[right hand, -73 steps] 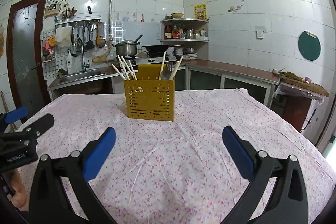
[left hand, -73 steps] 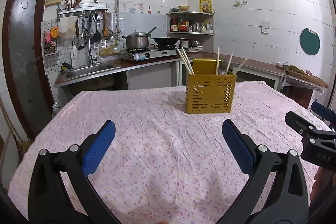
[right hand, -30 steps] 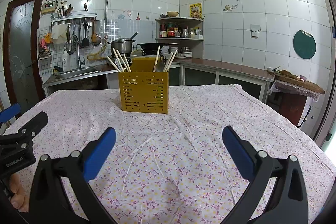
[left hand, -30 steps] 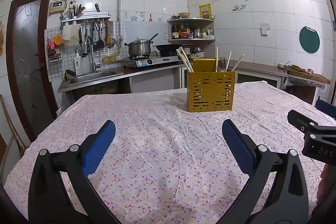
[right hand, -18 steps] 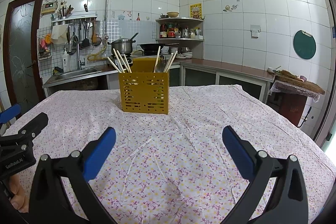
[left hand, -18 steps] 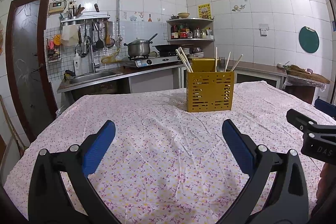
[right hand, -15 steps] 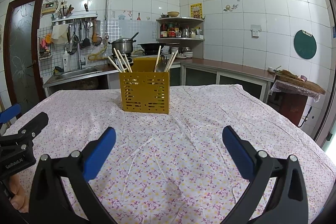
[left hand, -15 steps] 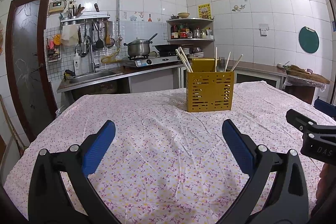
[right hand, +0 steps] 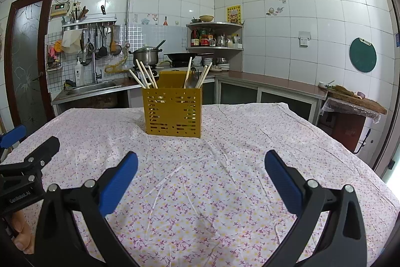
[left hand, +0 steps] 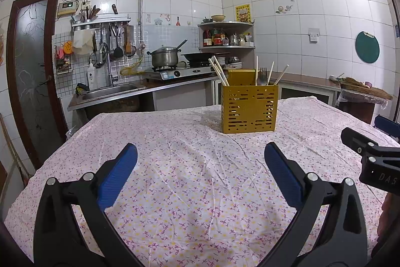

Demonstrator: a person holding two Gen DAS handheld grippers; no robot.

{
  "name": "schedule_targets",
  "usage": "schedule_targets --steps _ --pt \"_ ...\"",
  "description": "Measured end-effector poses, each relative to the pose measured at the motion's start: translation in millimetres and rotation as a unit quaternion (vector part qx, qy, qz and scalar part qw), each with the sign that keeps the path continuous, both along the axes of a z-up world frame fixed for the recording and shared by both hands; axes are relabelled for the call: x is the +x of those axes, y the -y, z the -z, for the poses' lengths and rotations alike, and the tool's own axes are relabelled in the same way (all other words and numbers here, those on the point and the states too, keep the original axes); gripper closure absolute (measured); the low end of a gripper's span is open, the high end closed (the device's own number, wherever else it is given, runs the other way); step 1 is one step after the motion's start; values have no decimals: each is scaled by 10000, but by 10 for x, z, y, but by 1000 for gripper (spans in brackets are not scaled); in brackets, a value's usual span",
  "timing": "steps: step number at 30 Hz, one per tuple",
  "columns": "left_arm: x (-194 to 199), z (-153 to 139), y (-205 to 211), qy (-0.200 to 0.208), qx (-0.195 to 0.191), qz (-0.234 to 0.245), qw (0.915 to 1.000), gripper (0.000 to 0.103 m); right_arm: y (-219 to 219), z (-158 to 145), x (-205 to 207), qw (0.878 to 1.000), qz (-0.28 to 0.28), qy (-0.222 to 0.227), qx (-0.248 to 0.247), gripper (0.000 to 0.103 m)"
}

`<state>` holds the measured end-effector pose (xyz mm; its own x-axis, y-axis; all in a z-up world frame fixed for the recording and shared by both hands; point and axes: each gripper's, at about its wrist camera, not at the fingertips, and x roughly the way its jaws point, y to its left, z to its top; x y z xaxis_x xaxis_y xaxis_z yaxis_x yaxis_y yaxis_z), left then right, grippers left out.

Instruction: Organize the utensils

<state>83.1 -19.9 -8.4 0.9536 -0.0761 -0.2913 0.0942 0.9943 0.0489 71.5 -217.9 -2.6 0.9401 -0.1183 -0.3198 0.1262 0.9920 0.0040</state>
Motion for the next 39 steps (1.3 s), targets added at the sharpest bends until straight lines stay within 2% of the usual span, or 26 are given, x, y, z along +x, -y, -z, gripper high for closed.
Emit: schedule_targets --steps 39 --pt "22 36 -36 -88 -76 -28 9999 5 84 63 -12 10000 -1 -11 -23 4"
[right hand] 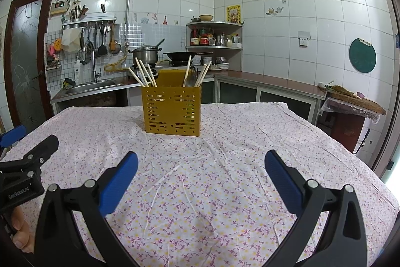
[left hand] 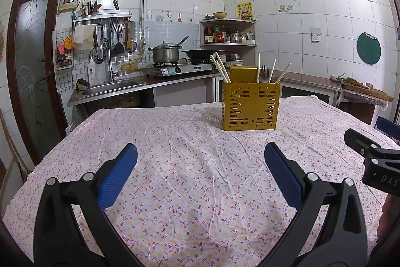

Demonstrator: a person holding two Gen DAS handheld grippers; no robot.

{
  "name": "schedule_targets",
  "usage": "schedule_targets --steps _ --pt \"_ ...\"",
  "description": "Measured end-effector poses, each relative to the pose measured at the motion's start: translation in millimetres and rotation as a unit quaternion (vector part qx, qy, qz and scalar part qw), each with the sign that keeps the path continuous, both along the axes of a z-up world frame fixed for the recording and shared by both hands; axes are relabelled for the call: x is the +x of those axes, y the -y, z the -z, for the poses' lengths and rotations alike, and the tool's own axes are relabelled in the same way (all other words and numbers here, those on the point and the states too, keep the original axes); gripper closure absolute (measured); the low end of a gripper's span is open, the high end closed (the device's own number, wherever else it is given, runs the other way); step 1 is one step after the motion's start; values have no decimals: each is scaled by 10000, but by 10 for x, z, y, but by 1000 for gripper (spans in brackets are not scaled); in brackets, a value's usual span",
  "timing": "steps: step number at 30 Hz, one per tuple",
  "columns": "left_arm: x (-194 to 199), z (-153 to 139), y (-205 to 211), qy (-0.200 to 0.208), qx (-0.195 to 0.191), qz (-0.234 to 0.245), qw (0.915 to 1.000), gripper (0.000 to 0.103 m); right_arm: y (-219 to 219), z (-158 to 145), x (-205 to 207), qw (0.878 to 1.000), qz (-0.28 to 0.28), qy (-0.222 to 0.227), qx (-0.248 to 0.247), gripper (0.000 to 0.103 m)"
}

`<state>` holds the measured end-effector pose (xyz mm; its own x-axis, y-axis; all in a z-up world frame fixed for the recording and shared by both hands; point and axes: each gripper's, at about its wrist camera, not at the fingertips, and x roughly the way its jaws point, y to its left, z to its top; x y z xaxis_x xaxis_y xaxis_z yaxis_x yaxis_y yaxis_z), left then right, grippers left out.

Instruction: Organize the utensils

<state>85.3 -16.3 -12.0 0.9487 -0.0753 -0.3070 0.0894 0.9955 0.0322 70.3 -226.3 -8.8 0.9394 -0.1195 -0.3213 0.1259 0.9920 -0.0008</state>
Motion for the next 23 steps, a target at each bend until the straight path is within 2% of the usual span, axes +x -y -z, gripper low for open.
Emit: schedule_targets --steps 16,23 --pt "6 30 16 -21 50 -12 10000 5 -5 -8 -3 10000 7 -31 1 4" --pt "21 31 -20 -105 -57 27 9999 5 1 -11 -9 10000 5 -40 7 4"
